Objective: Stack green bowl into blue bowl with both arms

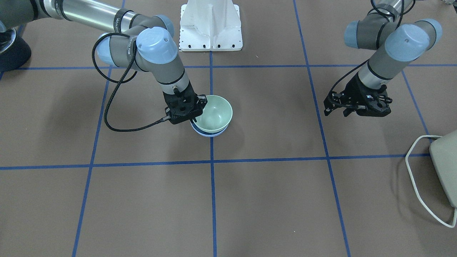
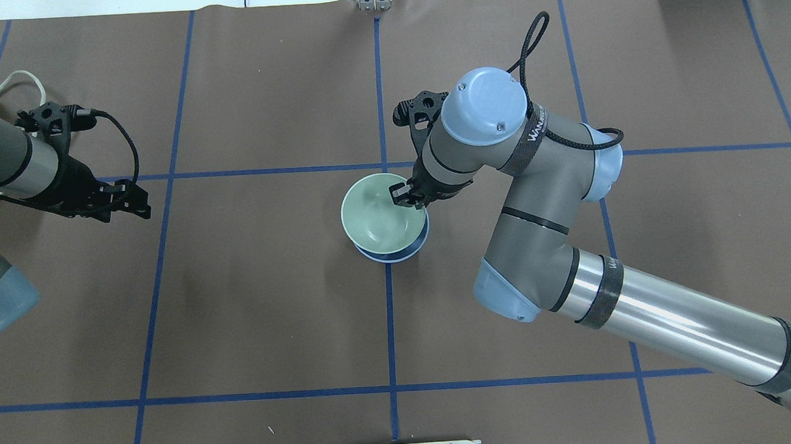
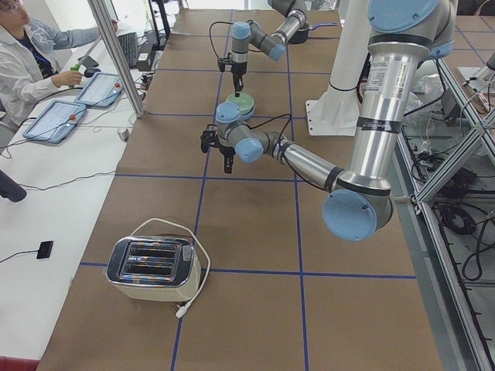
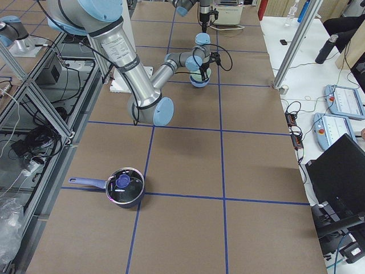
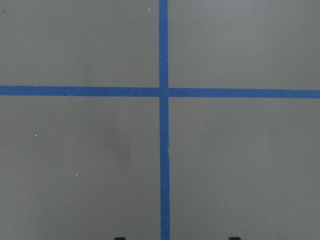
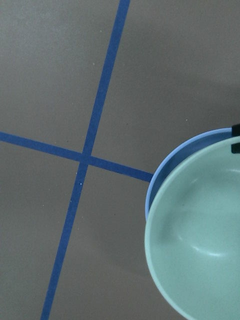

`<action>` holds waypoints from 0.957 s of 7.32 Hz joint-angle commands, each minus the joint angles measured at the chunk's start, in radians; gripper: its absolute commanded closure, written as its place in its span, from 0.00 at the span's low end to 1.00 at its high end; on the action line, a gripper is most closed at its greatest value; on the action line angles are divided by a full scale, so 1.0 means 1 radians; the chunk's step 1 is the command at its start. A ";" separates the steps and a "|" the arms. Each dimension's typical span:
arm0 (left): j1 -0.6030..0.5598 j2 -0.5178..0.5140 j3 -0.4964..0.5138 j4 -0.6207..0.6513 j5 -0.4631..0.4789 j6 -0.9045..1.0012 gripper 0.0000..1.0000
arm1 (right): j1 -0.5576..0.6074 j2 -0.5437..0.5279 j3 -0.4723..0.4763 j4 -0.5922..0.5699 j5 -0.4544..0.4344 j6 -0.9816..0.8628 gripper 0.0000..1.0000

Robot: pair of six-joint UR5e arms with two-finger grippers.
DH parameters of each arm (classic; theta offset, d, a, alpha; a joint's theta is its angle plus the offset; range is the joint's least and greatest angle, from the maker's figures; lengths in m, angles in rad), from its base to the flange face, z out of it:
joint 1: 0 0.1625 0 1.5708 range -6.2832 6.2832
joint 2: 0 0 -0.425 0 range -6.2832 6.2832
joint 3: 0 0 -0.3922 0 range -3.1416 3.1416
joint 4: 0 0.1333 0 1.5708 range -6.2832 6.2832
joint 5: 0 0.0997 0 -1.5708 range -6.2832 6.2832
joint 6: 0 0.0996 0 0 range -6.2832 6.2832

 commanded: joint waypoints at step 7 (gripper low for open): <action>0.000 -0.002 0.005 -0.002 0.001 0.000 0.25 | -0.001 -0.004 0.001 0.000 -0.001 0.013 0.97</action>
